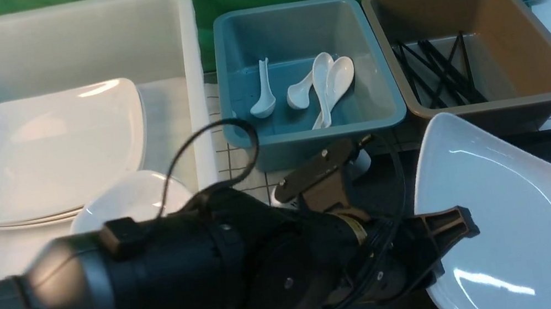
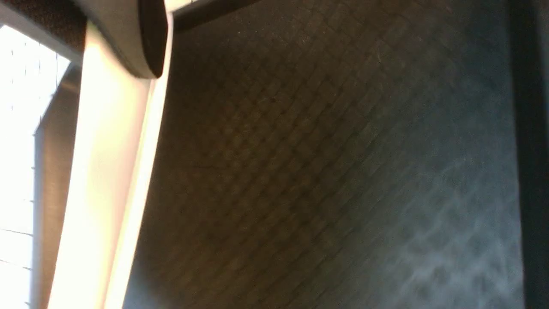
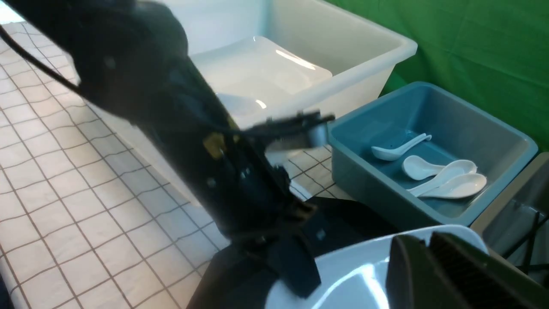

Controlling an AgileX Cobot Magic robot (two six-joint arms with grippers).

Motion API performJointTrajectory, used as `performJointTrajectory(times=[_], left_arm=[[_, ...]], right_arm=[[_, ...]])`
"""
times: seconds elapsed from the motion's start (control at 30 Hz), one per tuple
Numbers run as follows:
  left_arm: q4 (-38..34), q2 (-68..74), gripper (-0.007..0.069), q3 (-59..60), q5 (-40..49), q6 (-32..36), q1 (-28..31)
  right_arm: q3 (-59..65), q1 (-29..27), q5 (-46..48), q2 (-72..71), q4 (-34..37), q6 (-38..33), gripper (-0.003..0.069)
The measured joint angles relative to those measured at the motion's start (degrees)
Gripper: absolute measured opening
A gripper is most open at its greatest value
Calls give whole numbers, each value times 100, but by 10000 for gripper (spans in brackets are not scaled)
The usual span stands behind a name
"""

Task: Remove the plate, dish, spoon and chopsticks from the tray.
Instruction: Use the left arm to grab a plate from the dinner plate, then use the left arm to put the plate into the large storage box on the left

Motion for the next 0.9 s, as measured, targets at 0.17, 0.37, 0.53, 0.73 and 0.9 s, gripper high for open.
performJointTrajectory(times=[0.17,0.37,0.53,0.73,0.9], left_arm=[[197,-694,18,60,441,135,382],[227,-1666,20,59,521,474,1270],[214,-2569,20,59,829,823,2665],[-316,-3153,20,59,1352,2070,5273],[-2470,-2818,20,59,1732,4214,7455]], right_arm=[[0,0,-13,0,0,0,71],[0,0,-42,0,0,5,72],[0,0,-42,0,0,5,72],[0,0,-42,0,0,5,72],[0,0,-42,0,0,5,78]])
